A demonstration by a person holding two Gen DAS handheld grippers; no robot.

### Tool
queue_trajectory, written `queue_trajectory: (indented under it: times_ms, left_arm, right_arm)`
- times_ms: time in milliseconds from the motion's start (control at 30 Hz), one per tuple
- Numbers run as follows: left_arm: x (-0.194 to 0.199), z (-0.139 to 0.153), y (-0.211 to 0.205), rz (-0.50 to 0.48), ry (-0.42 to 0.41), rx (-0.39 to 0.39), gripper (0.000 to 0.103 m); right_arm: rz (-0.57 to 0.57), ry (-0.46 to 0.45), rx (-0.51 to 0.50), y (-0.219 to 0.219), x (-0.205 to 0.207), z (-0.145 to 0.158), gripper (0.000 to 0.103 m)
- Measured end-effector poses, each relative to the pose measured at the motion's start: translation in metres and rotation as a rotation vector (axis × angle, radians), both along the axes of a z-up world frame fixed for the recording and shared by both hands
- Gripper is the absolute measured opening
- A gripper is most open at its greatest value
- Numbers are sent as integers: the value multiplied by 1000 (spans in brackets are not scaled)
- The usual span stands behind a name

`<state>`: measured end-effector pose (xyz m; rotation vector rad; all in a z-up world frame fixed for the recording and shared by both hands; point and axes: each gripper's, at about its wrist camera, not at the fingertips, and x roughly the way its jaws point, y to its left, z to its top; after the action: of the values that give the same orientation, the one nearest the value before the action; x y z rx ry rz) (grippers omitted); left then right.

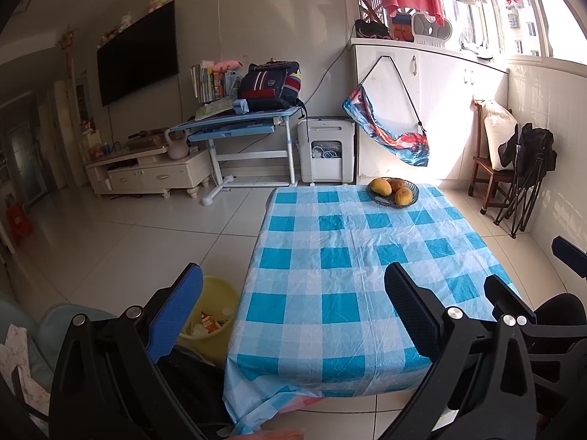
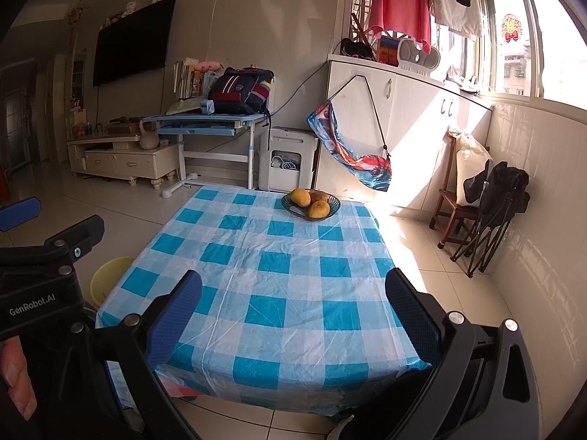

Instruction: Collect trash

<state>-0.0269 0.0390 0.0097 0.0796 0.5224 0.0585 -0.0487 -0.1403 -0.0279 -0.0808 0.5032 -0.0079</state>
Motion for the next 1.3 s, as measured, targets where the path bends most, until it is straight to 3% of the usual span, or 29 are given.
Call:
queue_trajectory:
  times_ms: [400, 567, 667, 933, 1167, 1300]
  left_arm:
    - [14, -7, -2, -28, 19, -9, 96]
    - [33, -13, 5, -63, 45, -105, 96]
    - [49, -19, 7, -67, 80, -122, 96]
    - [88, -31, 12, -31, 119, -66, 96]
    - [116, -43, 9, -34, 144, -14, 96]
    - [132, -50, 8, -34, 182, 5, 96]
  right_arm:
    - [2, 23, 4, -2, 13, -11, 96]
    - [1, 56, 13, -6, 33, -18, 96]
    - [3, 81, 34, -14, 49, -21, 96]
    - [-21, 207, 51, -46, 135, -42, 96]
    - [-45, 433, 32, -59, 225, -93, 96]
    - [-74, 482, -4, -63, 260, -115, 96]
